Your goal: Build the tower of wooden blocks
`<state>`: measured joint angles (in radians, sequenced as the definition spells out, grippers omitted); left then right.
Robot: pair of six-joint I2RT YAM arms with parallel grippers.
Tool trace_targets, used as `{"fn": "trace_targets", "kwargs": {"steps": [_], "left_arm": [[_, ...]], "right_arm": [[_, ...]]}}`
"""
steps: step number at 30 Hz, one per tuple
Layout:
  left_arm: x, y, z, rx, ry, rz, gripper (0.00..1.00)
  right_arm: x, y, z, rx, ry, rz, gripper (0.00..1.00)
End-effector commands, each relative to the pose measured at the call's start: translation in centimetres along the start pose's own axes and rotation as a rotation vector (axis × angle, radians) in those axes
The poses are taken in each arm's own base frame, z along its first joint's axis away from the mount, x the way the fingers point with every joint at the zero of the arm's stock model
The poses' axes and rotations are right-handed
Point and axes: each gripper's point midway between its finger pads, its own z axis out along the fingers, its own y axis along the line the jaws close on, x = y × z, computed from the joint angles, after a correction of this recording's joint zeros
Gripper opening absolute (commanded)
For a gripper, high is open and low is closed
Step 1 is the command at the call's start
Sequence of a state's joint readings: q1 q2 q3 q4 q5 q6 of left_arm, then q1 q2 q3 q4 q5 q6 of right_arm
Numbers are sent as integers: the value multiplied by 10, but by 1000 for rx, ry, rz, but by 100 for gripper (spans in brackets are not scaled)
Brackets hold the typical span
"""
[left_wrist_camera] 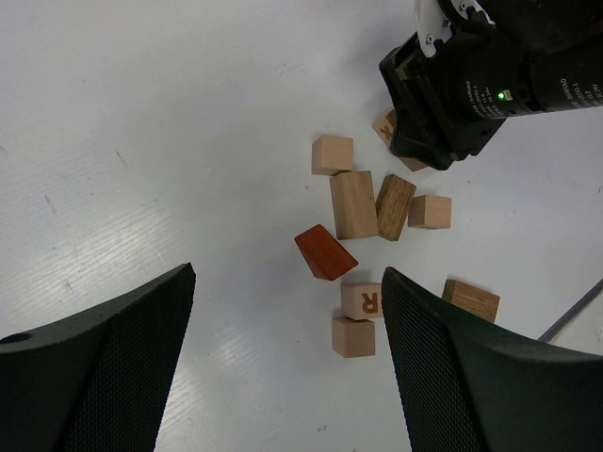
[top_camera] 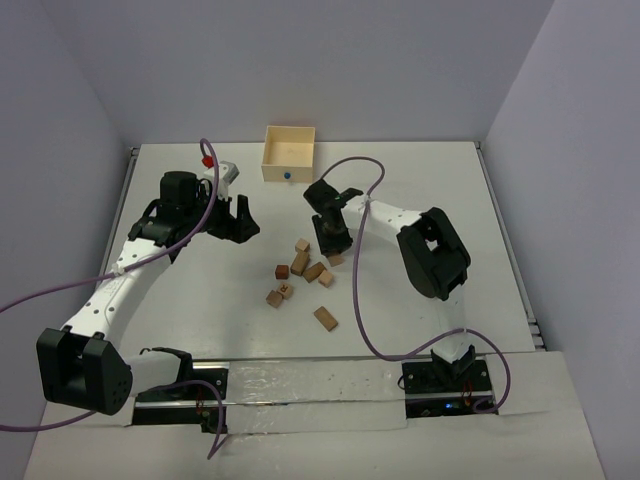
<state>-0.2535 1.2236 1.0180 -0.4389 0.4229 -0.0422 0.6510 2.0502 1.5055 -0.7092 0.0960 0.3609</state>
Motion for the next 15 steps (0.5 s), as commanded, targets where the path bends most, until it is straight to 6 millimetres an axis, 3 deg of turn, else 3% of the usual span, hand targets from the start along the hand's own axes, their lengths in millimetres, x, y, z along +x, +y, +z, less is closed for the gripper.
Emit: {"fn": "trace_targets", "kwargs": {"steps": [1,7,15], "left_arm": [[-19,1,-4,-9,-38,10,86],[-18,3,0,-12,-27,3,86],[-17,5,5,-11,-11,-10,86]], "right_arm": [[5,-6,4,68,5,101,0],[14,4,11,18,61,157,0],[-1,15,4,-5,65,213,0]]}}
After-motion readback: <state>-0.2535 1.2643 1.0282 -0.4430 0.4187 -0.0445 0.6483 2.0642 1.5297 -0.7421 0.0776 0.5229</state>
